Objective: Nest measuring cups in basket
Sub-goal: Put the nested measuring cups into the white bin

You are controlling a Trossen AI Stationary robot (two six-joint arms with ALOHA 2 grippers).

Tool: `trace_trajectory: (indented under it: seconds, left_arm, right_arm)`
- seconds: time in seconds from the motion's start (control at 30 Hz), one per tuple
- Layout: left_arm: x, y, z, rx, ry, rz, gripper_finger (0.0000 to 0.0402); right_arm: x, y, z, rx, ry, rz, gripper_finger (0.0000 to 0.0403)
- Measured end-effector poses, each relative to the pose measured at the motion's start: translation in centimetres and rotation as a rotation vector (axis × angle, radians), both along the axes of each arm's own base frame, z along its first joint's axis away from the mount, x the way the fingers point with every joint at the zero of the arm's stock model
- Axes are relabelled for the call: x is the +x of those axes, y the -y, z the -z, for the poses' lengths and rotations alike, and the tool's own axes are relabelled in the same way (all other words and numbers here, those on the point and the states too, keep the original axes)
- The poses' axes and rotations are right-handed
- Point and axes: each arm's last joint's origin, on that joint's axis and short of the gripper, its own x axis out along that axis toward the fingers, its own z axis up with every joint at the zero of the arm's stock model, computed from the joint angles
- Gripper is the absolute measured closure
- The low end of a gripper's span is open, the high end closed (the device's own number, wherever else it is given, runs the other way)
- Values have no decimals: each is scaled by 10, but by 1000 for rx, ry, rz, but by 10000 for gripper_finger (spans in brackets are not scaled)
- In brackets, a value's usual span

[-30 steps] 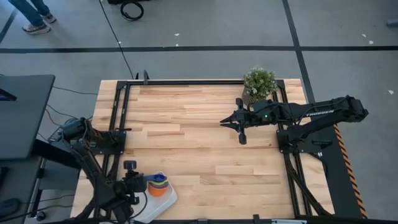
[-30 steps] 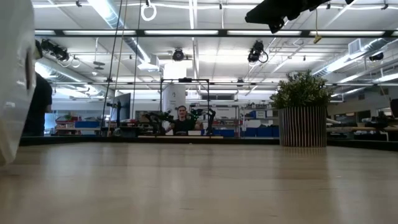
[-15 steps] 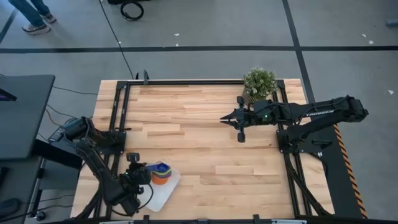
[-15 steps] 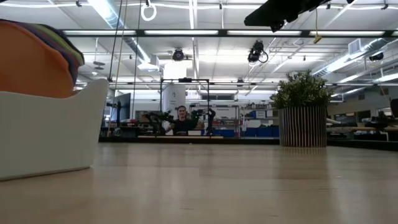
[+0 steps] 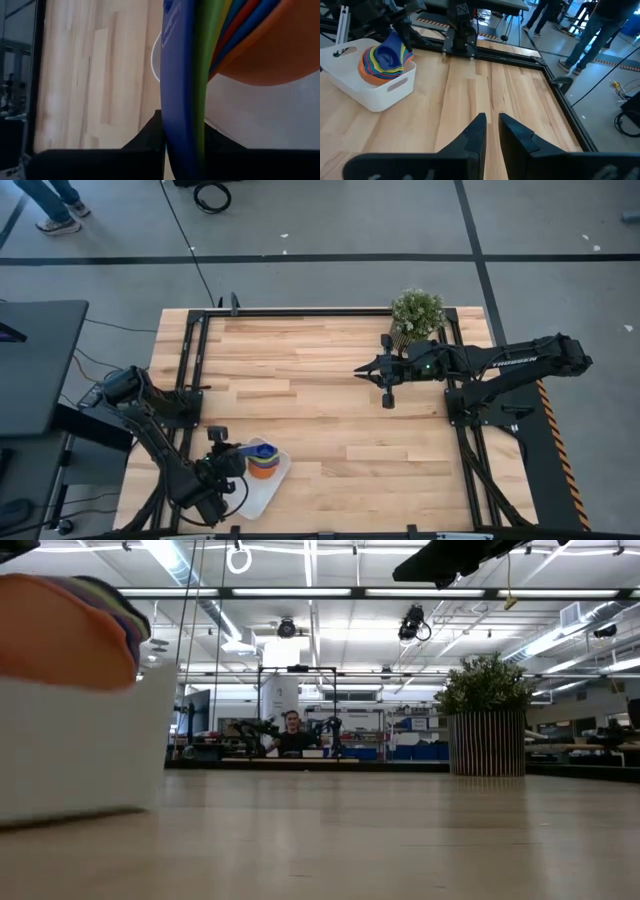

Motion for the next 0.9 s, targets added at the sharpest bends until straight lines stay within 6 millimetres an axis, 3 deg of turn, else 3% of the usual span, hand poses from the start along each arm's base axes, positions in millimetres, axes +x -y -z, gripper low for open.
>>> trace_trajectory:
  seconds: [0.4,0.6,0.9]
  left_arm:
    - [5,-5,3,51,-116,79,355]
    - [4,-6,2,71,-143,121,309]
    - [5,-4,-2,72,-145,129,299]
  right_arm:
    - [0,0,0,-18,-2,-6,346]
    - [0,0,0,-23,-2,-8,346]
    - [0,0,0,-25,-2,-9,346]
